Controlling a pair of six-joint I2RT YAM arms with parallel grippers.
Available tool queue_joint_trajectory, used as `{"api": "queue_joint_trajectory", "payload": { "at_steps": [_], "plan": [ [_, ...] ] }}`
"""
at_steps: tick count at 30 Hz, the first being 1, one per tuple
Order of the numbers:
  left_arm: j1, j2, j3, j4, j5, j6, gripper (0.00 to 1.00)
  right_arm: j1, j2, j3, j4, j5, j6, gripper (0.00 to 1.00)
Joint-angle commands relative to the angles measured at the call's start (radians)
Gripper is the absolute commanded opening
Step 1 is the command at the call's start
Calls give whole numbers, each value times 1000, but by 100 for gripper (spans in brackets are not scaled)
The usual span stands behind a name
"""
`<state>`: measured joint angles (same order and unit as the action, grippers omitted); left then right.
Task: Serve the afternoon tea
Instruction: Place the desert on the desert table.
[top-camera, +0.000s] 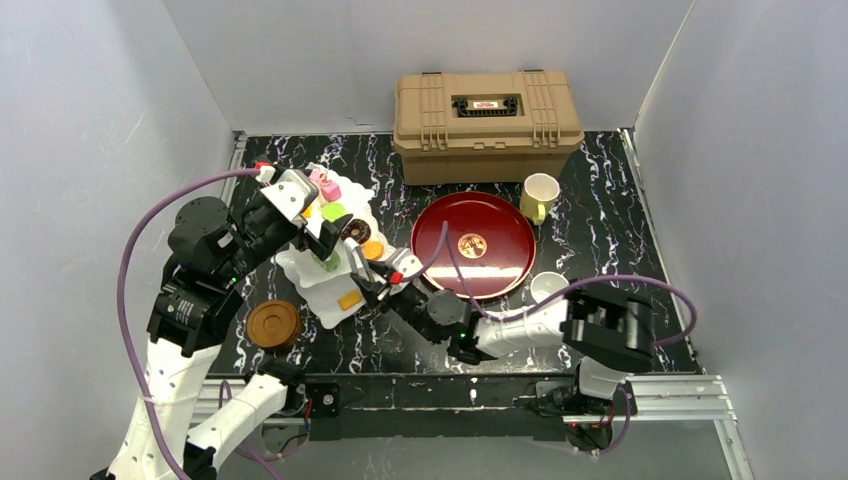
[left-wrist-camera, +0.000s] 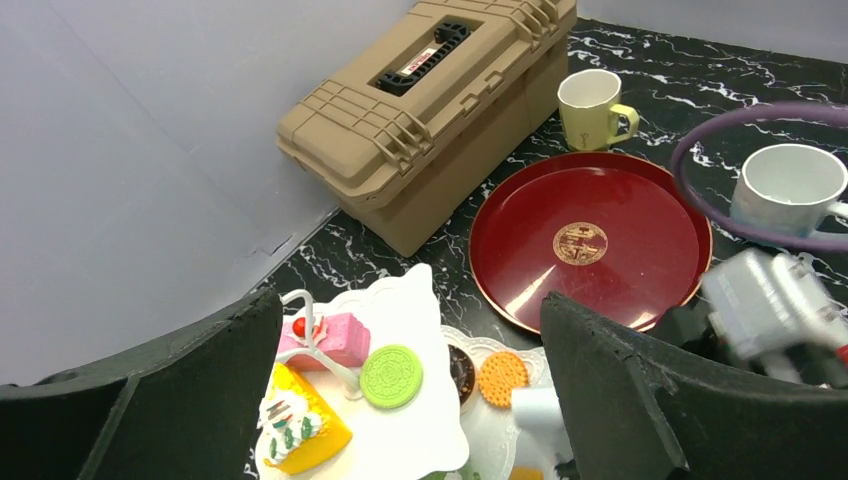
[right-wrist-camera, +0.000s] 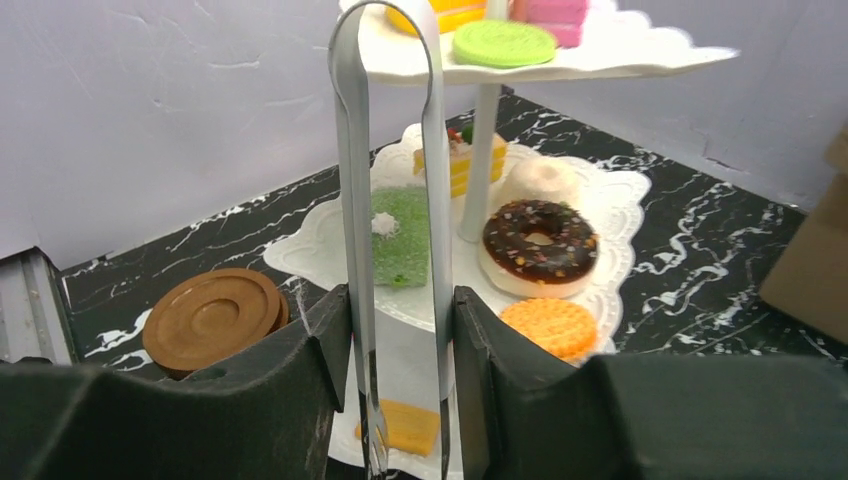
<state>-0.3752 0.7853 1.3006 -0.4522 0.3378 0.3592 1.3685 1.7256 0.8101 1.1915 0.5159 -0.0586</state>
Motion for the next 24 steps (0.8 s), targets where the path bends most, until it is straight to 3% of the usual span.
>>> {"api": "queue_joint_trajectory", "payload": {
  "at_steps": [1, 7, 10, 13, 16, 24],
  "plan": [
    [-1, 3, 26, 5, 28, -3, 99, 4, -174, -66, 23, 37, -12, 42],
    [-1, 8, 32, 11, 29, -6, 99, 2, -387, -160, -117, 178, -71, 41],
    [-1, 11, 38, 6, 29, -8, 99, -39, -476, -148, -301, 243, -73, 40],
    [-1, 8, 32, 4, 31, -7, 99, -155, -531, -74, -583, 222, 40, 39],
    [-2, 8, 26, 9, 33, -11, 99, -287, -514, 44, -862, 157, 138, 35],
    [-1, 11, 32, 8, 37, -11, 99, -481, -303, 261, -1152, -64, 163, 35]
  ]
}}
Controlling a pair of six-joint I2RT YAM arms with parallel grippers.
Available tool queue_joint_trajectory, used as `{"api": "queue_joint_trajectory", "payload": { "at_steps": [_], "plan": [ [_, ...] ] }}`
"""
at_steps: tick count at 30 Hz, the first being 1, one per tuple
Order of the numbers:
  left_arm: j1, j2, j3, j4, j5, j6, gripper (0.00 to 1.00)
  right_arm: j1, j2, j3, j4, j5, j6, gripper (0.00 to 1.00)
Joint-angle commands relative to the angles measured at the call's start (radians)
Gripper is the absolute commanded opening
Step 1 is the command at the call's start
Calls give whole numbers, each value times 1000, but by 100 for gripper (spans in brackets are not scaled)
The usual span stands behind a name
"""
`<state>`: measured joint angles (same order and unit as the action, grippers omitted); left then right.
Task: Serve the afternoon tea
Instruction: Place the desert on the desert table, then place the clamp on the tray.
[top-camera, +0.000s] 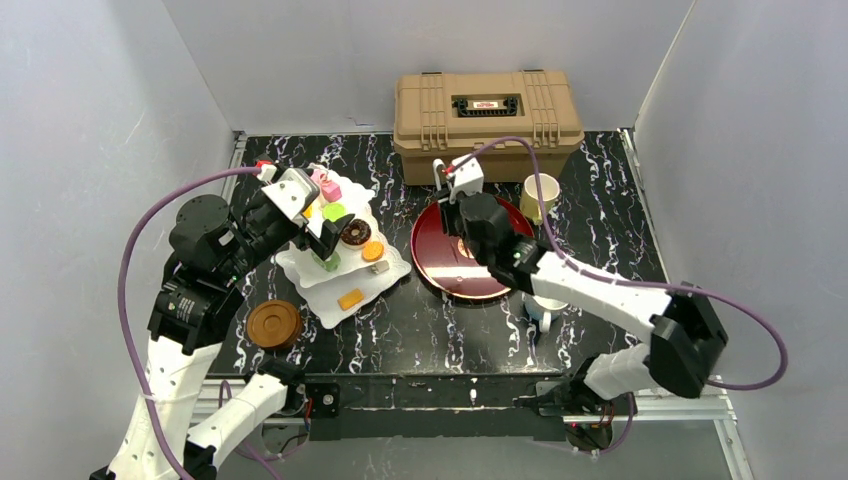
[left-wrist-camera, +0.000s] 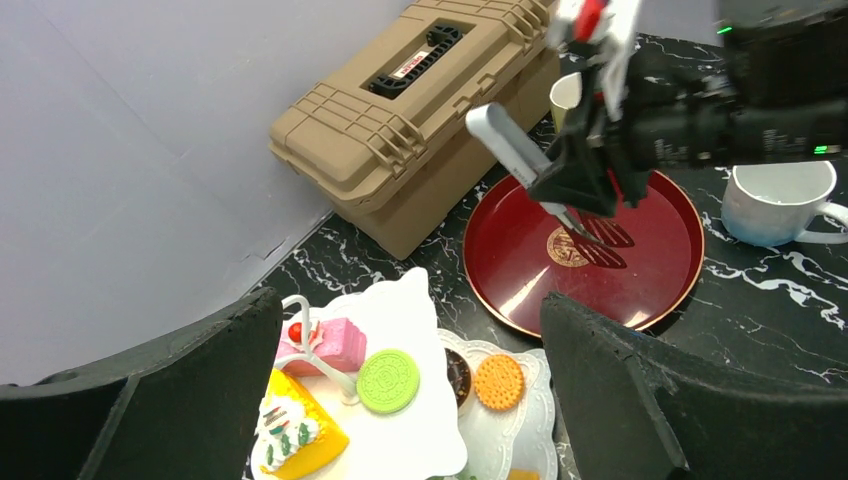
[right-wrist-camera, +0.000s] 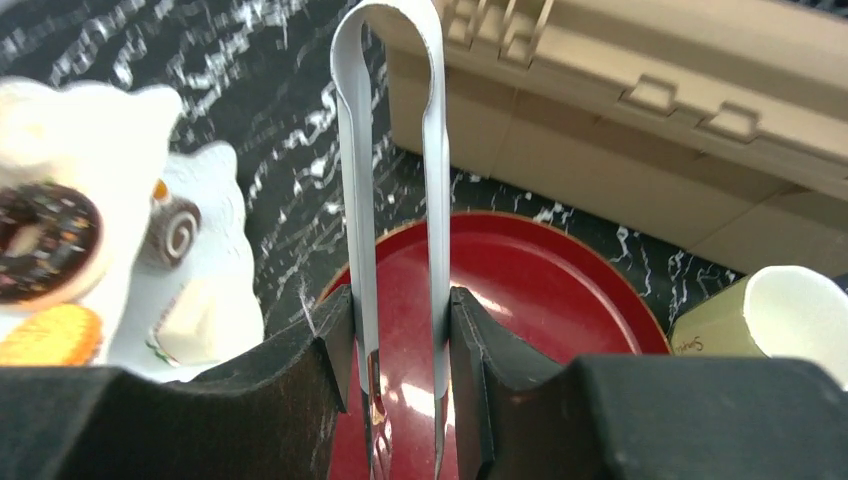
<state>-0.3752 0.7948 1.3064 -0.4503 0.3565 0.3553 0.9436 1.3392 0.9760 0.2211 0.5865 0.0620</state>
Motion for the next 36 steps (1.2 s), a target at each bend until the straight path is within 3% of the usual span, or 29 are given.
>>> {"api": "queue_joint_trajectory", "payload": {
  "at_steps": [1, 9, 16, 30, 36],
  "plan": [
    [-1, 2, 25, 4, 18, -7, 99, -78, 115, 125, -209, -162, 48, 35],
    [-1, -3, 11, -1, 43, -2, 99, -174, 325, 299, -379, -258, 24, 35],
    [-1, -4, 1, 7, 41, -2, 99, -223, 445, 306, -305, -365, 15, 39],
    [-2, -6, 2, 13, 36, -7, 99, -227, 573, 337, -254, -396, 20, 44],
    [-1, -6, 3, 12, 35, -7, 99, -227, 563, 331, -236, -382, 22, 62]
  ]
}}
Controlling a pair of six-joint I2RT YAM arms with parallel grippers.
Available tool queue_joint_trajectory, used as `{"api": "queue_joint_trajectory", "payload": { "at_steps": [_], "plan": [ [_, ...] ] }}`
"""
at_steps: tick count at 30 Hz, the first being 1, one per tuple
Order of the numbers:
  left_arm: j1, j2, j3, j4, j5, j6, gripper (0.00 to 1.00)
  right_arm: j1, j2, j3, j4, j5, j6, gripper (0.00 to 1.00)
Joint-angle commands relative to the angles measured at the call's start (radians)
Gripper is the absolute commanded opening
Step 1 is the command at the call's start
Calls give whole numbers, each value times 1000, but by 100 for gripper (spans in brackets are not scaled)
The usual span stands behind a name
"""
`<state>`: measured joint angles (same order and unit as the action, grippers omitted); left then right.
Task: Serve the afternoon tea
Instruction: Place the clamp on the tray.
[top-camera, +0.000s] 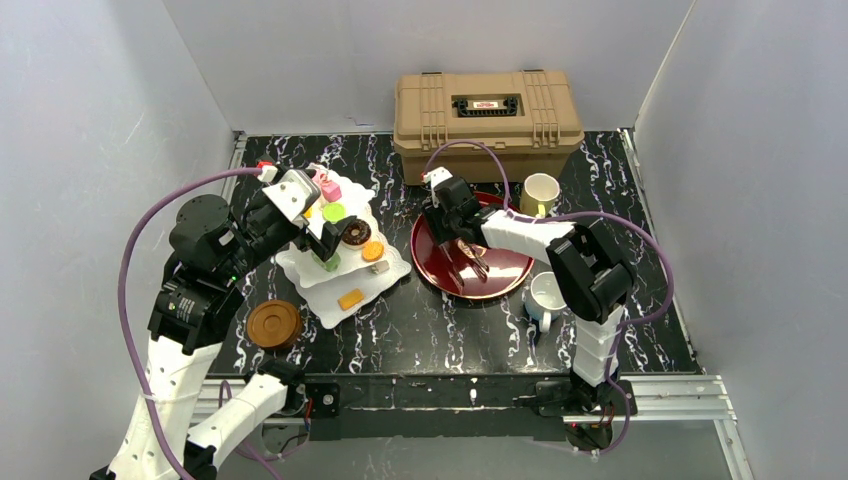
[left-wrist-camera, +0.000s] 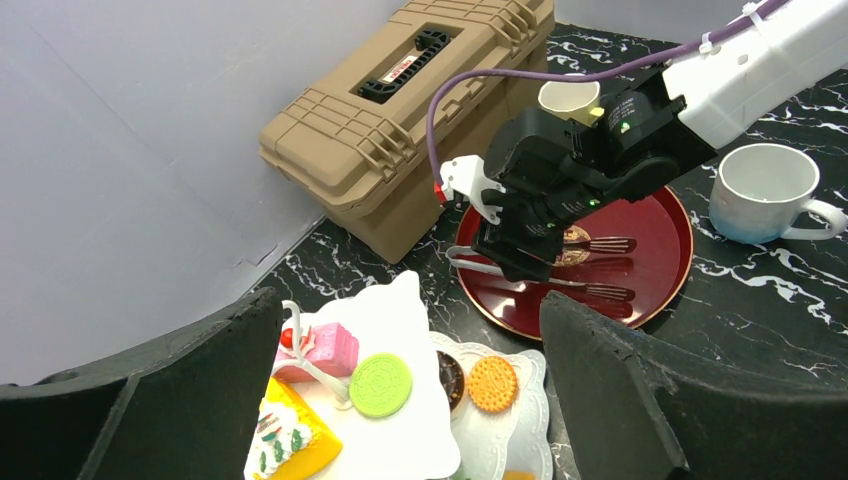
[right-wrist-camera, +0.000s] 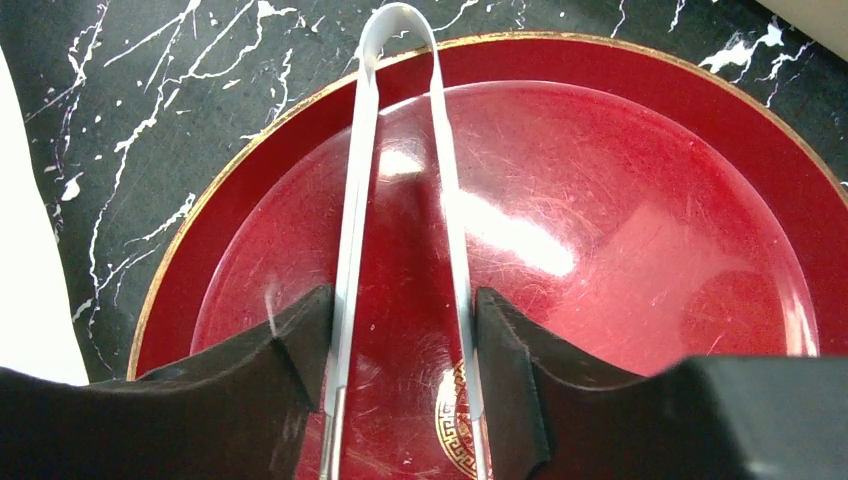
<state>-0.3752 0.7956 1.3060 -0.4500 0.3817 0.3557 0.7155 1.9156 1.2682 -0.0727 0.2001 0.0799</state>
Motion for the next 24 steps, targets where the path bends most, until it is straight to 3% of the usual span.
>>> {"api": "queue_joint_trajectory", "payload": {
  "at_steps": [1, 7, 18, 24],
  "plan": [
    [-1, -8, 3, 10, 9, -7, 99, 1, -22, 38, 58, 15, 3, 65],
    [-1, -7, 14, 3, 4, 2, 99, 9, -138, 25, 63, 57, 9, 98],
    [-1, -39, 66, -153, -171, 55, 99, 220, -478, -103, 89, 132, 51, 98],
    [-1, -16, 175, -346, -498, 14, 99, 341, -623, -277, 84, 157, 90, 98]
  ]
}}
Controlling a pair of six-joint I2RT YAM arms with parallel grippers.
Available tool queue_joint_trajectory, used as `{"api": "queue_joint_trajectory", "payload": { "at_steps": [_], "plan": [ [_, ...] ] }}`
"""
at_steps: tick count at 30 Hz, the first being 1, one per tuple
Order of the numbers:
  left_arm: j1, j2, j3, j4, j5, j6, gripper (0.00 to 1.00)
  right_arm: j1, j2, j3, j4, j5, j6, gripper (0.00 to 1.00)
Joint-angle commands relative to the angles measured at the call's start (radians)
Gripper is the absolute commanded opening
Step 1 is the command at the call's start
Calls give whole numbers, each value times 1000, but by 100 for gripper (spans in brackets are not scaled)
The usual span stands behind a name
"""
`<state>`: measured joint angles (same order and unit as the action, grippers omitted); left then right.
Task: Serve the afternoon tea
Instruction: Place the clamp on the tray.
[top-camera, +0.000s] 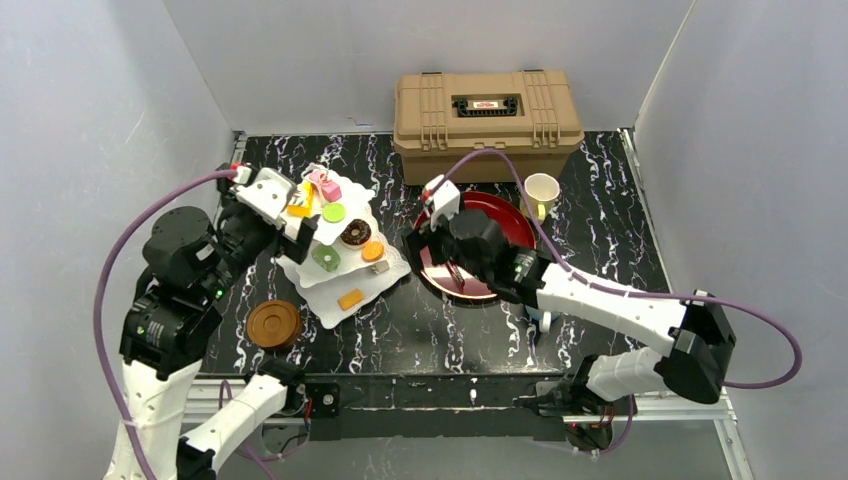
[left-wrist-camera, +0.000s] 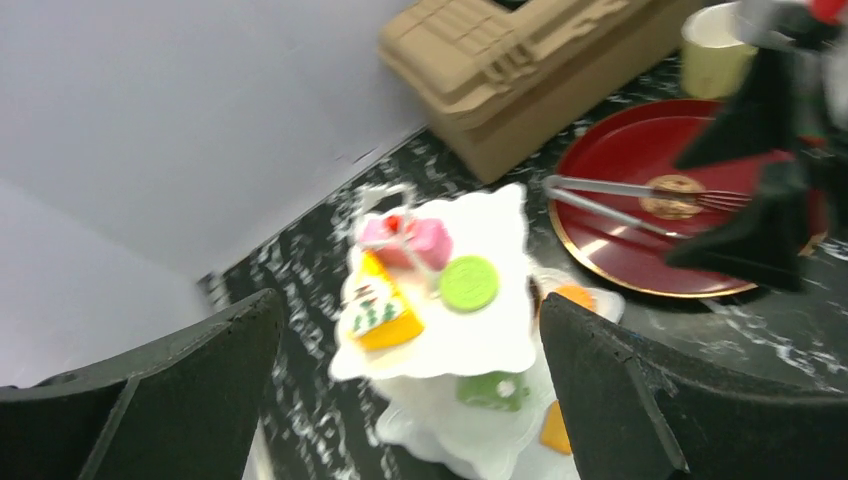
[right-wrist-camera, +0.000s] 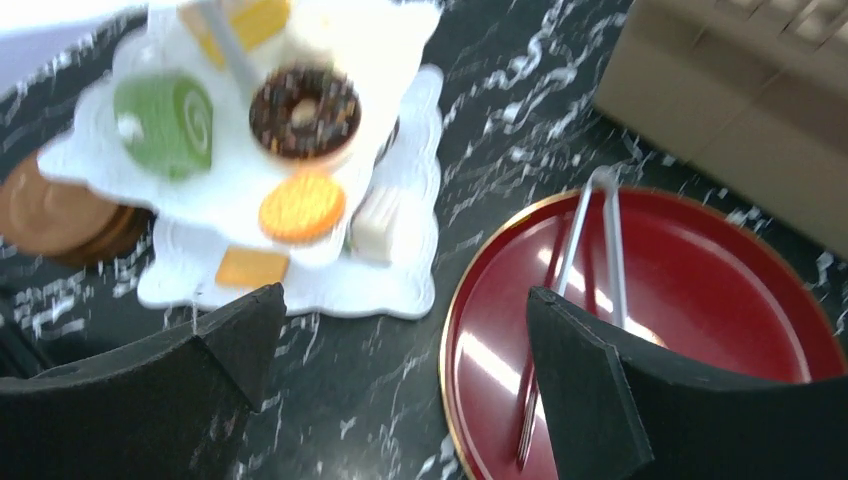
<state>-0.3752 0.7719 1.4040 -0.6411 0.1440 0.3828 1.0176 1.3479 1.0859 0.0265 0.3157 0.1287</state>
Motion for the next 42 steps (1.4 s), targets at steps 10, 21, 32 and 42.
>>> {"api": "queue_joint_trajectory", "payload": {
  "at_steps": [10, 21, 32, 42],
  "plan": [
    [96, -32, -5, -339, -474, 87, 94, 64, -200, -272, 28, -15, 120, 98],
    [285, 143, 164, -417, -79, 71, 88, 64, -16, -424, 276, -229, 147, 82],
    [285, 140, 93, -310, 84, 25, 97, 116, 293, -392, 550, -267, 195, 71],
    [285, 306, 173, -103, 395, -137, 91, 142, 287, -404, 553, -251, 226, 75]
  ]
}}
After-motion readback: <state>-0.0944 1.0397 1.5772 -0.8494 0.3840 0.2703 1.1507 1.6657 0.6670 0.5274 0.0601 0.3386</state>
